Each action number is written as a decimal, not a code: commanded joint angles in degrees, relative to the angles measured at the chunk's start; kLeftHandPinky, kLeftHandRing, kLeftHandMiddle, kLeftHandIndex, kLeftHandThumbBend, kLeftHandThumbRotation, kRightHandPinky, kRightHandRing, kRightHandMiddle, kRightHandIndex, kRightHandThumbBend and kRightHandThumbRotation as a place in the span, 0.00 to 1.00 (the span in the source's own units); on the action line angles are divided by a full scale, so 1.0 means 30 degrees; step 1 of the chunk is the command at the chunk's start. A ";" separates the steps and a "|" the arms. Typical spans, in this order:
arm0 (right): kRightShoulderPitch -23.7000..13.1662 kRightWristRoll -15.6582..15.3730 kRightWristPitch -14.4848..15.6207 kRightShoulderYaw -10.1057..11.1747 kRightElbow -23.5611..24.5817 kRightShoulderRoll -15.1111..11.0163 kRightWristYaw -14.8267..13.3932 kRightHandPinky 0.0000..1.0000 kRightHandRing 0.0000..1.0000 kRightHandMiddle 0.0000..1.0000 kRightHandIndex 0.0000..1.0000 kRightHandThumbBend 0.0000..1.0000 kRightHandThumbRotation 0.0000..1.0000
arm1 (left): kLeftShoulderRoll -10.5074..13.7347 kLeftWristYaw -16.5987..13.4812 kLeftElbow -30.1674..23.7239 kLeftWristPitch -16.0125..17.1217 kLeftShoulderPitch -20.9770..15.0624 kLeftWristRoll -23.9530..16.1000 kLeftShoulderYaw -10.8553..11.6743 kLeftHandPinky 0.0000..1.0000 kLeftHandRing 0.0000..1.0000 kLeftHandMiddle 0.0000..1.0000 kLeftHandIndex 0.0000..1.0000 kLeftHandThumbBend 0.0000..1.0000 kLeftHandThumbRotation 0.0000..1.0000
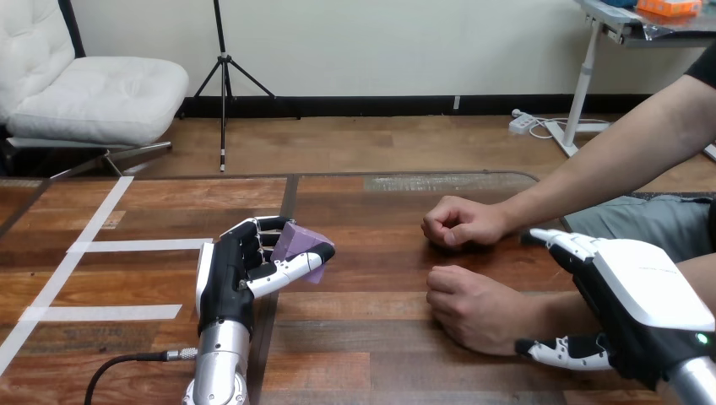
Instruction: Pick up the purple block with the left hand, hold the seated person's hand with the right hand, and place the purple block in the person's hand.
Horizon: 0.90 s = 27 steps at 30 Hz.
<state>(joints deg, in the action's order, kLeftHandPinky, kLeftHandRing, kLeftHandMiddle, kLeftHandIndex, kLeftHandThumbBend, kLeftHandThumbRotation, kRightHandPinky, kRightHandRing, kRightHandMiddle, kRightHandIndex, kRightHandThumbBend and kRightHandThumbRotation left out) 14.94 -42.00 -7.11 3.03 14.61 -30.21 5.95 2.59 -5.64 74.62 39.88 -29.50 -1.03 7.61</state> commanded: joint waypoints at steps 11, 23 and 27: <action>-0.2443 -0.1749 0.1270 -0.0668 0.0141 -0.1582 0.2215 0.85 0.84 0.85 0.81 0.81 0.15 | -0.0073 0.0104 -0.1039 0.0366 -0.1500 -0.0190 -0.0142 0.36 0.42 0.48 0.49 0.86 0.01; -0.3467 -0.2922 0.2146 -0.1423 -0.0274 -0.2193 0.3960 0.82 0.82 0.83 0.79 0.83 0.14 | -0.0166 0.0606 -0.1097 0.0548 -0.1490 0.0136 0.0085 0.37 0.42 0.48 0.49 0.85 0.00; -0.3800 -0.3364 0.2523 -0.1666 -0.0359 -0.2331 0.4568 0.82 0.82 0.83 0.79 0.82 0.13 | -0.0205 0.0743 -0.1123 0.0543 -0.1497 0.0254 0.0165 0.37 0.43 0.48 0.49 0.85 0.00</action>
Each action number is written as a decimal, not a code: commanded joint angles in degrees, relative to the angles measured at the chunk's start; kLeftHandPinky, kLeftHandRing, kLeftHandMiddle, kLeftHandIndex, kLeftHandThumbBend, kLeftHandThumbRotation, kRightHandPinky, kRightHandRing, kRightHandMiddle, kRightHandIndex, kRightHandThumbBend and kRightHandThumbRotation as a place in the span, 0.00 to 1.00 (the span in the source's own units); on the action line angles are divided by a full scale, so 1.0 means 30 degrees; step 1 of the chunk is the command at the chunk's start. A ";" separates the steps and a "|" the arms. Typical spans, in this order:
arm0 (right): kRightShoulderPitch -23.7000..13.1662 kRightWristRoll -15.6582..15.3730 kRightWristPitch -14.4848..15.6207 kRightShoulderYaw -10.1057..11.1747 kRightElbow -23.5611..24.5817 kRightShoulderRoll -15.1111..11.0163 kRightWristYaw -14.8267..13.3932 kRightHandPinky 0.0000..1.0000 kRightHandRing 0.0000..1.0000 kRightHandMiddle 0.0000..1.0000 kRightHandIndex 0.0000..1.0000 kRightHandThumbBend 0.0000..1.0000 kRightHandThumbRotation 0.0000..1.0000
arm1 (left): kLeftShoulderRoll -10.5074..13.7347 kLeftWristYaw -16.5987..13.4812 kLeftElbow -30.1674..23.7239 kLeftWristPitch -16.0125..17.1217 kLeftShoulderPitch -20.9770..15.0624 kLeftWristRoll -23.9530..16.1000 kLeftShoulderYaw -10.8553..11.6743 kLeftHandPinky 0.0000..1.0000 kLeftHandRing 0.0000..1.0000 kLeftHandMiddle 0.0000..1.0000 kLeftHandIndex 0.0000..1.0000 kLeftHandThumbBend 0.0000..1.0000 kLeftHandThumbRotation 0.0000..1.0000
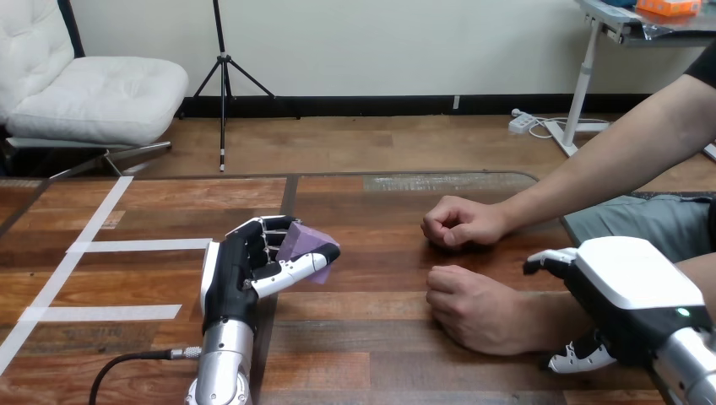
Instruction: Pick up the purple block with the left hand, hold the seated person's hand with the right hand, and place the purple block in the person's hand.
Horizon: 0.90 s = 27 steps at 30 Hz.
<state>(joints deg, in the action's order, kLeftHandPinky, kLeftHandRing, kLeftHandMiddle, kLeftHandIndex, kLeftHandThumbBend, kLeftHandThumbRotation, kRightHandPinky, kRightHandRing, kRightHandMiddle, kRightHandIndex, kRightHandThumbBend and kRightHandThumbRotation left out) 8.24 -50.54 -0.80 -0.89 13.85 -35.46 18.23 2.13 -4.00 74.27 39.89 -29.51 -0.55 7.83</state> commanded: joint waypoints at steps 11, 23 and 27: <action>-0.2541 -0.1505 0.1257 -0.1114 -0.0499 -0.0958 0.1848 0.80 0.82 0.82 0.79 0.84 0.12 | -0.0032 0.0146 -0.1072 0.0568 -0.1485 0.0031 0.0072 0.37 0.43 0.48 0.49 0.85 0.00; -0.3314 -0.2075 0.1655 -0.1718 -0.1406 -0.0905 0.2186 0.78 0.80 0.81 0.78 0.85 0.08 | 0.0004 0.0137 -0.1127 0.0461 -0.1463 0.0049 0.0092 0.36 0.43 0.48 0.49 0.85 0.00; -0.3550 -0.2354 0.1803 -0.1948 -0.1798 -0.0861 0.2115 0.78 0.80 0.80 0.77 0.86 0.07 | 0.0019 0.0099 -0.1137 0.0463 -0.1454 0.0032 0.0087 0.36 0.43 0.48 0.49 0.85 0.00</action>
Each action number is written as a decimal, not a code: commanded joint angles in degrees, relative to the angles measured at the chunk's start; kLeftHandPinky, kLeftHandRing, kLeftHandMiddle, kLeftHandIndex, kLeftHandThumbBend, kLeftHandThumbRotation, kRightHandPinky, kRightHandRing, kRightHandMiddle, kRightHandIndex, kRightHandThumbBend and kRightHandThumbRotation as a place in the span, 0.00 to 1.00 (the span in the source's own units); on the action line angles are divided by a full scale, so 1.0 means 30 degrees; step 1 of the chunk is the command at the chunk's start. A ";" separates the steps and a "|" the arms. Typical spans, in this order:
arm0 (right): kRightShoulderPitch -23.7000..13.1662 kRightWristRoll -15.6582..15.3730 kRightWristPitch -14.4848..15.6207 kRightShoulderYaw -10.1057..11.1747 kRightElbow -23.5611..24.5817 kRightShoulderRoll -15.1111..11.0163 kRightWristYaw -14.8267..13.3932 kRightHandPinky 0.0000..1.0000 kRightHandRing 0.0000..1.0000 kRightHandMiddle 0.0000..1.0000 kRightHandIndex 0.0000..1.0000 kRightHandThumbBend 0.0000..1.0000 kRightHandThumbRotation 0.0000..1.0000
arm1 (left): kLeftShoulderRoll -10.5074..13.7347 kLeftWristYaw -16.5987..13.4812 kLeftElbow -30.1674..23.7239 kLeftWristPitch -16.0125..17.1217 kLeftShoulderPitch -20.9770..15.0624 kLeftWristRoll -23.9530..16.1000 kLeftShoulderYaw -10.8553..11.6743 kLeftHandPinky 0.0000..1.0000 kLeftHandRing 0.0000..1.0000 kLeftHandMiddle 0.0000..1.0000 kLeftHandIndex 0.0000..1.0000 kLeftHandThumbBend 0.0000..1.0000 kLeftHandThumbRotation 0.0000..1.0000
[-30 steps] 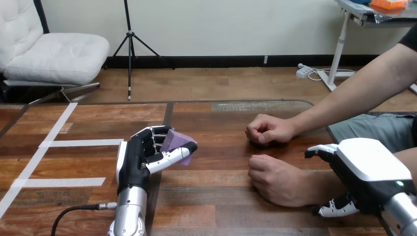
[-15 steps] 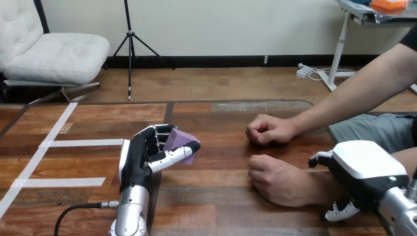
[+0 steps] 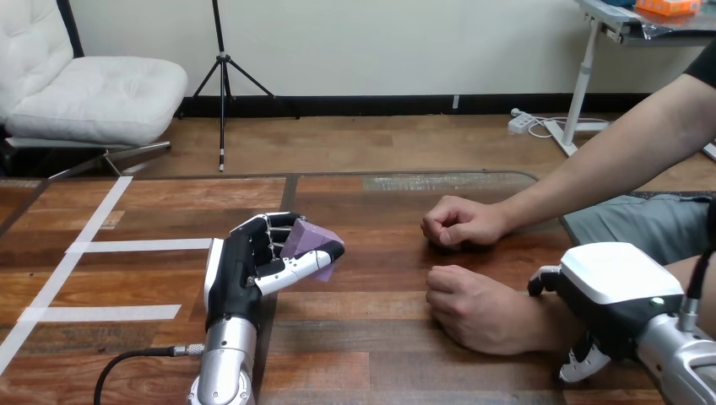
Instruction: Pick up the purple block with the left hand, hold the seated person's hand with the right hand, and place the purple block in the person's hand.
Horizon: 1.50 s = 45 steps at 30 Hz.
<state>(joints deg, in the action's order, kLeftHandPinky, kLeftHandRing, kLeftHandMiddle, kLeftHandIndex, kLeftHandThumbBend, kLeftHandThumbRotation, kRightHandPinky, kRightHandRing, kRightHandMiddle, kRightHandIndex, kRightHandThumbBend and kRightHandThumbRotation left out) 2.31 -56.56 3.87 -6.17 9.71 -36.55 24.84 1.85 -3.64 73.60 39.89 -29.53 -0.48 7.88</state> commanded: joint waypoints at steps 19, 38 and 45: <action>-0.2616 -0.1069 0.0689 -0.1123 -0.2382 -0.0397 -0.0458 0.78 0.80 0.80 0.78 0.85 0.07 | 0.0231 -0.0240 -0.0958 0.0461 -0.1352 -0.0141 -0.0030 0.37 0.43 0.48 0.49 0.84 0.00; -0.3103 -0.1018 0.0763 -0.1691 -0.4040 -0.0274 -0.1774 0.78 0.80 0.79 0.78 0.83 0.08 | 0.0334 -0.0292 -0.0995 0.0556 -0.1250 -0.0250 -0.0100 0.37 0.43 0.48 0.49 0.83 0.00; -0.3326 -0.1028 0.0800 -0.1909 -0.4612 -0.0294 -0.2115 0.78 0.79 0.79 0.78 0.82 0.08 | 0.0327 -0.0270 -0.0996 0.0523 -0.1240 -0.0228 -0.0090 0.37 0.43 0.48 0.49 0.83 0.00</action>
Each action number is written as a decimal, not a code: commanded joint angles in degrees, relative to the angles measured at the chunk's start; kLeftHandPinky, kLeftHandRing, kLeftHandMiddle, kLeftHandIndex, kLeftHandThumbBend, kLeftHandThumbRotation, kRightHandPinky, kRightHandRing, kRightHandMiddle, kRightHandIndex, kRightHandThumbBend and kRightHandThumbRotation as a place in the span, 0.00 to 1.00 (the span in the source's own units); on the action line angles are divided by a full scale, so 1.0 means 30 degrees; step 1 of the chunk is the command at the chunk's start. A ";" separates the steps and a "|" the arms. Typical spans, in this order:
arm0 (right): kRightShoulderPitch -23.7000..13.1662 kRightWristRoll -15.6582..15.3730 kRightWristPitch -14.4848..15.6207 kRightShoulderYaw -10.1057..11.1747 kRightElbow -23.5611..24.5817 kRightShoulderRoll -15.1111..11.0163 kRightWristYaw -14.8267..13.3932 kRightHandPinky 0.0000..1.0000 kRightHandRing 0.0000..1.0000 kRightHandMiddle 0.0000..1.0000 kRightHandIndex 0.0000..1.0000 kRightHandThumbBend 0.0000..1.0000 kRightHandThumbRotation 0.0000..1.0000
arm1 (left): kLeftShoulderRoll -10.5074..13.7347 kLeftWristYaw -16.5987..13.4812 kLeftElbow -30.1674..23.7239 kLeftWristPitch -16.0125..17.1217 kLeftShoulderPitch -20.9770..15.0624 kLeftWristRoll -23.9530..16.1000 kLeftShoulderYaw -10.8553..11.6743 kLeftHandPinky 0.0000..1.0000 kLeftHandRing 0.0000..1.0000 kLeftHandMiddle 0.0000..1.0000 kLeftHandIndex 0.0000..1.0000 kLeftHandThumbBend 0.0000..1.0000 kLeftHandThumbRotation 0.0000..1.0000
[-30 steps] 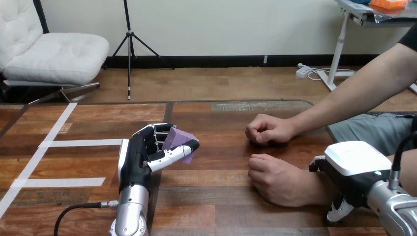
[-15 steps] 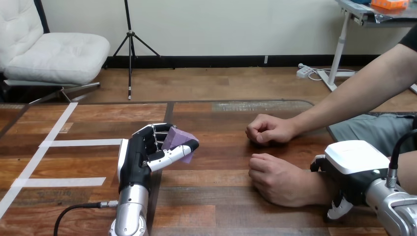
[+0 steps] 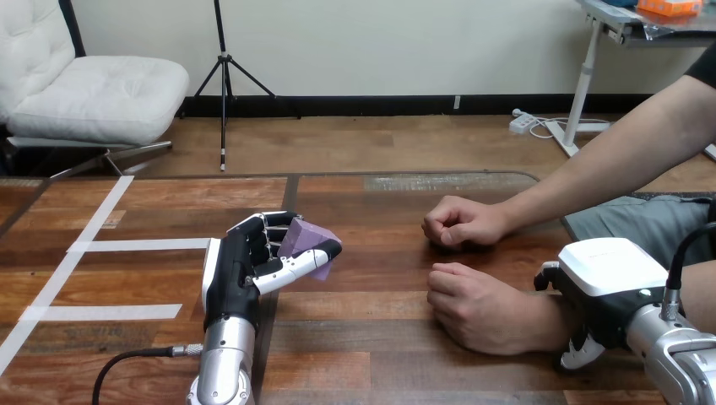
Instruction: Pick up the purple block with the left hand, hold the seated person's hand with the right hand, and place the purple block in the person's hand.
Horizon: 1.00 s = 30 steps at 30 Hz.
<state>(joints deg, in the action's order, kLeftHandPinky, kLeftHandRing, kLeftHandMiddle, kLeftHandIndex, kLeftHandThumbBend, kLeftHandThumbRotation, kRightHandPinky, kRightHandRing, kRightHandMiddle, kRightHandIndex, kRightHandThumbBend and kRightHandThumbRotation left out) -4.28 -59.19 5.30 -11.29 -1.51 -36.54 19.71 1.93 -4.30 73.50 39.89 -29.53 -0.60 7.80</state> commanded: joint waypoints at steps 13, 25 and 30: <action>-0.1544 0.0149 0.0180 -0.0415 -0.1797 -0.0301 -0.0712 0.75 0.77 0.78 0.77 0.78 0.08 | 0.0315 -0.0228 -0.0968 0.0399 -0.1246 -0.0324 -0.0170 0.37 0.43 0.48 0.49 0.83 0.00; -0.2035 0.0475 -0.0046 -0.0755 -0.3011 -0.0251 -0.1509 0.58 0.66 0.70 0.71 0.79 0.06 | 0.0316 -0.0216 -0.0941 0.0400 -0.1266 -0.0316 -0.0154 0.37 0.43 0.48 0.49 0.83 0.00; -0.2205 0.0599 -0.0021 -0.0908 -0.3373 -0.0231 -0.1570 0.52 0.60 0.65 0.68 0.78 0.05 | 0.0339 -0.0249 -0.0940 0.0522 -0.1255 -0.0370 -0.0184 0.38 0.43 0.48 0.49 0.83 0.00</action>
<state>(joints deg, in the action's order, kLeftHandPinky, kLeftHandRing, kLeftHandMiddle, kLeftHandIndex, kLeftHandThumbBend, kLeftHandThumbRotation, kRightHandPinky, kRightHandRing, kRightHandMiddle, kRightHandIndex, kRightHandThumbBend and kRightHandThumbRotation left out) -8.22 -58.11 4.84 -13.32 -8.02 -36.53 15.61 1.99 -4.97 73.50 39.89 -29.53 -0.87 7.70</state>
